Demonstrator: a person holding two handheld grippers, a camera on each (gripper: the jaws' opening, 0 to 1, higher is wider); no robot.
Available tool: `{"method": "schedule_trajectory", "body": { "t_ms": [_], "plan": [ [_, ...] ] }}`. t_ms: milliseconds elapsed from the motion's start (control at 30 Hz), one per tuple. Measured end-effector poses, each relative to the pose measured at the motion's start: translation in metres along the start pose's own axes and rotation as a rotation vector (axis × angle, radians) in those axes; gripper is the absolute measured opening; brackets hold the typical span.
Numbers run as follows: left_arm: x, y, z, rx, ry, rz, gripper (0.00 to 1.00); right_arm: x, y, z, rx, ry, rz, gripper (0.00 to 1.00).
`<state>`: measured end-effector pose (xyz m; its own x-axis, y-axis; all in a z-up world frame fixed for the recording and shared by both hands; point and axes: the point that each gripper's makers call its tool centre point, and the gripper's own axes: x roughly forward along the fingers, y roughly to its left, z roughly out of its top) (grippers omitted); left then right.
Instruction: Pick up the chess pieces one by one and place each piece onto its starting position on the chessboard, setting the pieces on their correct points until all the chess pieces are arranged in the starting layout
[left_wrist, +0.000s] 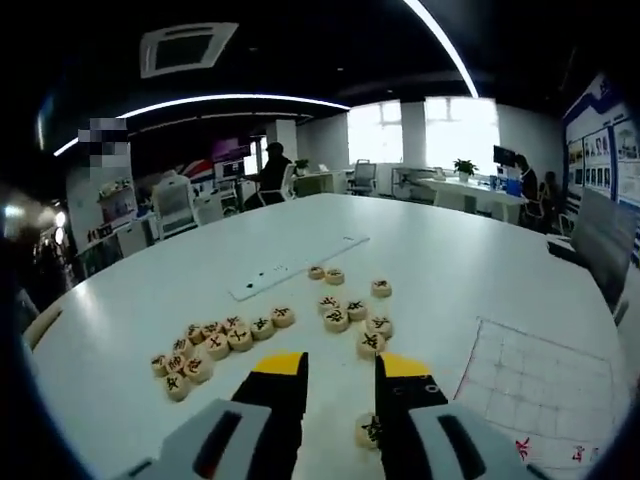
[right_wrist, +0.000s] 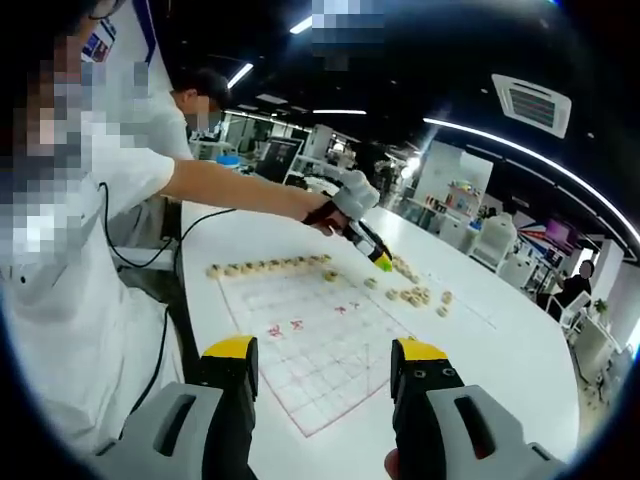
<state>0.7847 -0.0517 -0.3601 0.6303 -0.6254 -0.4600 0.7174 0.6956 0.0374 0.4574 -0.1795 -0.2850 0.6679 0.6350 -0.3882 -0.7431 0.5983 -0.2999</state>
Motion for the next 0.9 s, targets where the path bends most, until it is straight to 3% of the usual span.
{"method": "schedule_trajectory", "body": {
  "t_ms": [500, 800, 900],
  "plan": [
    [0.074, 0.006, -0.003, -0.080, 0.051, 0.023, 0.28, -0.002, -0.004, -0.002, 0.006, -0.005, -0.006, 0.54],
    [0.089, 0.006, 0.004, -0.101, 0.051, 0.025, 0.26, -0.002, -0.005, -0.003, 0.010, -0.004, -0.010, 0.54],
    [0.090, 0.004, 0.003, -0.177, 0.052, 0.019, 0.21, -0.002, -0.004, -0.003, 0.008, -0.004, -0.004, 0.54]
  ]
}}
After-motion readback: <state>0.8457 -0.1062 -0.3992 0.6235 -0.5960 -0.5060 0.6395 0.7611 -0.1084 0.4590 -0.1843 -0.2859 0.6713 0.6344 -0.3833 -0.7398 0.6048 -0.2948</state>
